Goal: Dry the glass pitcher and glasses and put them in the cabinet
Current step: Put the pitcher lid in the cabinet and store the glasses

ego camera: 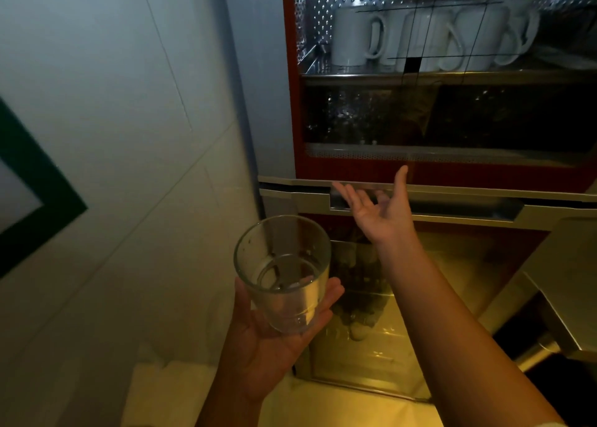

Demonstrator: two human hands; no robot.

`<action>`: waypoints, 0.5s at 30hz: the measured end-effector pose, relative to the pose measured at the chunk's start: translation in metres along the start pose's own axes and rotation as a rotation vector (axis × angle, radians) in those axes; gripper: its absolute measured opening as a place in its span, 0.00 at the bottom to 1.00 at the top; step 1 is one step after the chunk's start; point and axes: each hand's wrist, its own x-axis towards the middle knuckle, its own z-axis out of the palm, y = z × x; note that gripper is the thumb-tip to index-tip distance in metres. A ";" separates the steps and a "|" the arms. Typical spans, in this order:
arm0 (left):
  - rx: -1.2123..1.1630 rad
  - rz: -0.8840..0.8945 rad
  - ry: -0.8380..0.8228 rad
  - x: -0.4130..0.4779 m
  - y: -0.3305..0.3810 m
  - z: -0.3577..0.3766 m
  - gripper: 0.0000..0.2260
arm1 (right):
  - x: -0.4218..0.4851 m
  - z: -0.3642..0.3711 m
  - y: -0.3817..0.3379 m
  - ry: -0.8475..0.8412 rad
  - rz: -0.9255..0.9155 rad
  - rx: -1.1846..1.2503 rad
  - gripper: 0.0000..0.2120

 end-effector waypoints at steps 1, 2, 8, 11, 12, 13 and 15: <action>-0.004 0.007 -0.002 -0.004 0.000 0.000 0.57 | -0.002 0.002 0.000 0.007 -0.006 0.008 0.38; -0.003 0.014 0.001 -0.009 0.000 0.001 0.57 | -0.003 0.003 0.001 0.012 -0.007 0.013 0.38; -0.034 0.080 0.064 -0.031 -0.001 0.000 0.58 | -0.003 0.004 0.004 0.034 -0.029 0.030 0.40; 0.001 0.089 0.084 -0.040 -0.001 0.002 0.58 | -0.007 0.004 0.007 0.048 -0.032 0.021 0.39; -0.003 0.087 0.083 -0.042 -0.001 0.002 0.58 | -0.011 0.003 0.008 0.050 -0.025 0.012 0.39; -0.019 0.078 0.074 -0.043 -0.001 0.001 0.58 | -0.016 0.002 0.009 0.049 -0.015 0.004 0.39; -0.059 0.040 0.021 -0.045 -0.001 0.004 0.57 | -0.028 0.000 0.011 0.062 0.003 -0.011 0.39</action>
